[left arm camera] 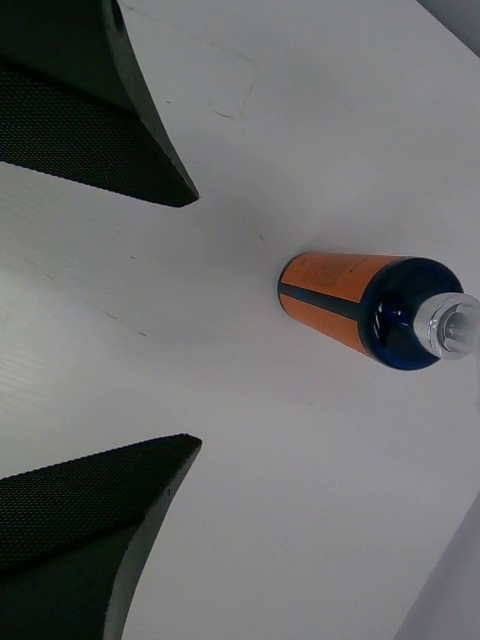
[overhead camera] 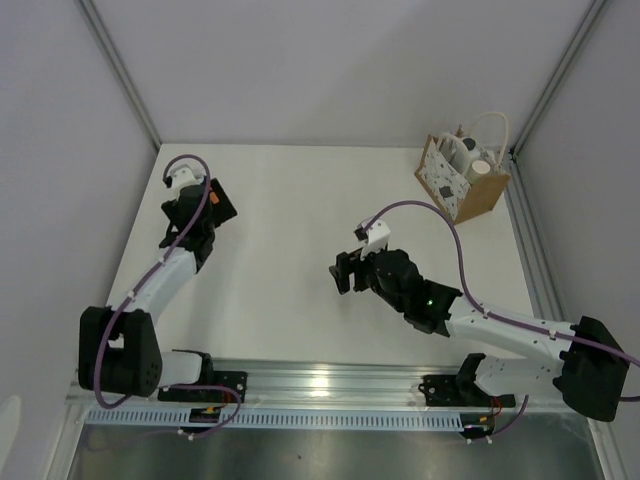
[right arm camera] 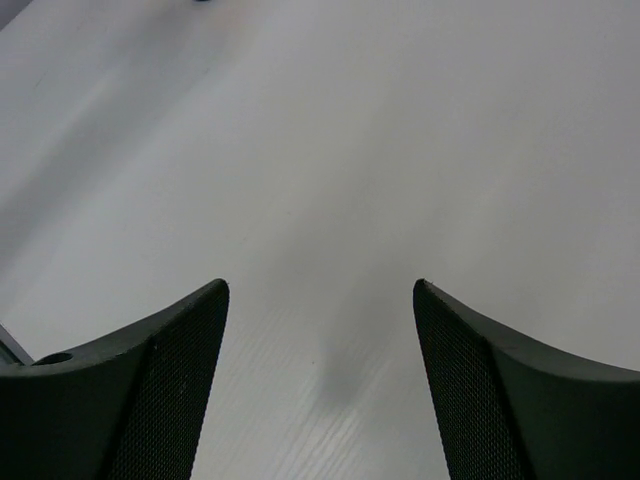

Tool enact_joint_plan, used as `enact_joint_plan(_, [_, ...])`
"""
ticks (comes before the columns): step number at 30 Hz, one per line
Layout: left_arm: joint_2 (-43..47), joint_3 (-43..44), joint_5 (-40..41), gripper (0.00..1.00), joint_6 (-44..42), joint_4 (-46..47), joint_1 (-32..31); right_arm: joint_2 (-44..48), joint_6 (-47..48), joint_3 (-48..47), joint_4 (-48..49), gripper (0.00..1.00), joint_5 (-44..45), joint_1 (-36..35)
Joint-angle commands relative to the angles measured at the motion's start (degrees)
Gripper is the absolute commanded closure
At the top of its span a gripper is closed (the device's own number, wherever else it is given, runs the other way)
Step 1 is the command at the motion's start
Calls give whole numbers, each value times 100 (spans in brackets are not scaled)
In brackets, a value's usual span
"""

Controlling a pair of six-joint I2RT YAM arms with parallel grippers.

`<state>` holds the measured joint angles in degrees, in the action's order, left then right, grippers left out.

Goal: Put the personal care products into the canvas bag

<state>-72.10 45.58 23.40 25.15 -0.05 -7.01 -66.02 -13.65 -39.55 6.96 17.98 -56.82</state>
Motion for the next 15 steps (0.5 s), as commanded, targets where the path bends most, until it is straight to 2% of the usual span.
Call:
enact_joint_plan(1, [-444,547,-714,1,-667,621,261,133,56,-114,315,22,66,-22])
enact_joint_plan(5, [-1165,1005,-547,1,-853,498,392,63,47,-176,253,22,39,-31])
enact_joint_plan(15, [-1834,1672,-406,1,-1644,665,630,238,-15,-194,174,22,-110,-84])
